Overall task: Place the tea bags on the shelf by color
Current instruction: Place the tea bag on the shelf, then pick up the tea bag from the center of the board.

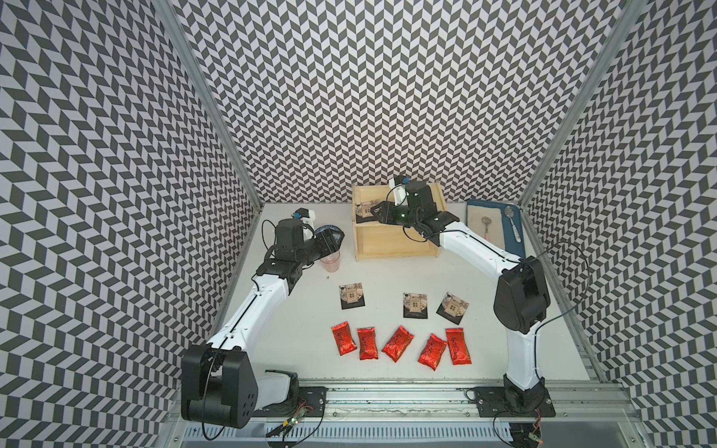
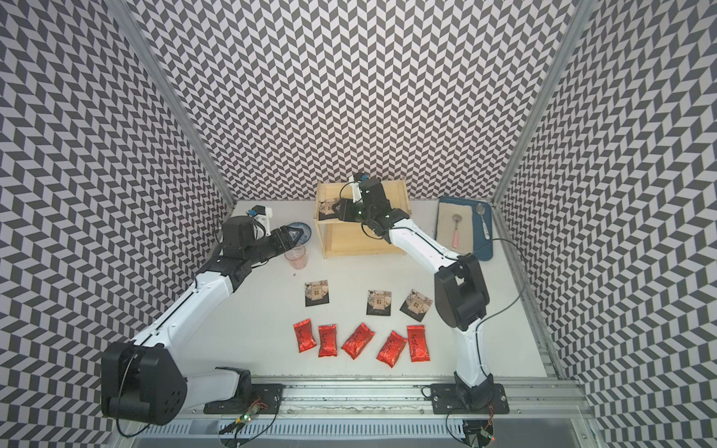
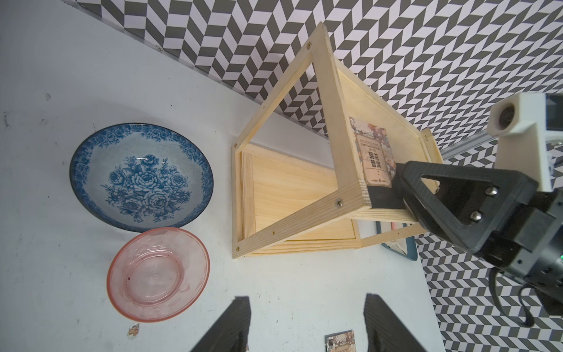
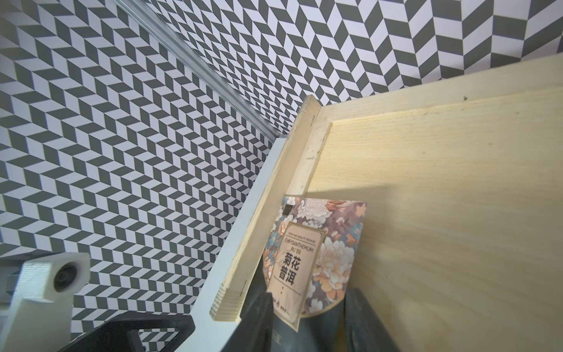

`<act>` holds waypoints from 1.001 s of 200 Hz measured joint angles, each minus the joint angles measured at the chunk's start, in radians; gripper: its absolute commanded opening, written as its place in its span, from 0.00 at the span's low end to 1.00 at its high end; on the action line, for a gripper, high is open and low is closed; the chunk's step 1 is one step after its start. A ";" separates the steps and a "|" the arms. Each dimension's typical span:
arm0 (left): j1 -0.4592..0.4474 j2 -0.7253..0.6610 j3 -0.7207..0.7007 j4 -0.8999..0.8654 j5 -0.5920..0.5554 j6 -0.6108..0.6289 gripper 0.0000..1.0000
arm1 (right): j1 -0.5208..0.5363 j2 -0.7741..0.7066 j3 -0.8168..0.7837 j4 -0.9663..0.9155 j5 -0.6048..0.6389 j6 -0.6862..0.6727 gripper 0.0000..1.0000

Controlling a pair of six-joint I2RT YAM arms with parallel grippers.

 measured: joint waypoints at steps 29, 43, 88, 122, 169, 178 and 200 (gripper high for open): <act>0.000 0.000 0.000 0.000 0.002 -0.001 0.64 | 0.000 0.003 0.038 -0.047 0.045 -0.035 0.47; 0.000 -0.002 0.000 0.000 0.003 -0.001 0.64 | 0.000 0.010 0.069 -0.069 0.064 -0.051 0.48; -0.010 -0.016 -0.002 0.000 0.003 0.000 0.64 | 0.002 -0.016 0.113 -0.103 0.093 -0.093 0.47; -0.100 -0.043 -0.035 0.024 0.002 -0.003 0.64 | 0.027 -0.258 -0.184 -0.055 0.109 -0.115 0.47; -0.285 -0.089 -0.157 0.069 -0.005 -0.018 0.65 | 0.076 -0.664 -0.709 0.096 0.111 -0.128 0.45; -0.315 -0.089 -0.176 0.084 -0.007 -0.019 0.67 | 0.079 -0.716 -0.806 0.121 0.113 -0.127 0.44; -0.424 -0.068 -0.220 0.144 -0.014 -0.029 0.67 | 0.079 -0.800 -1.033 0.178 0.116 -0.105 0.38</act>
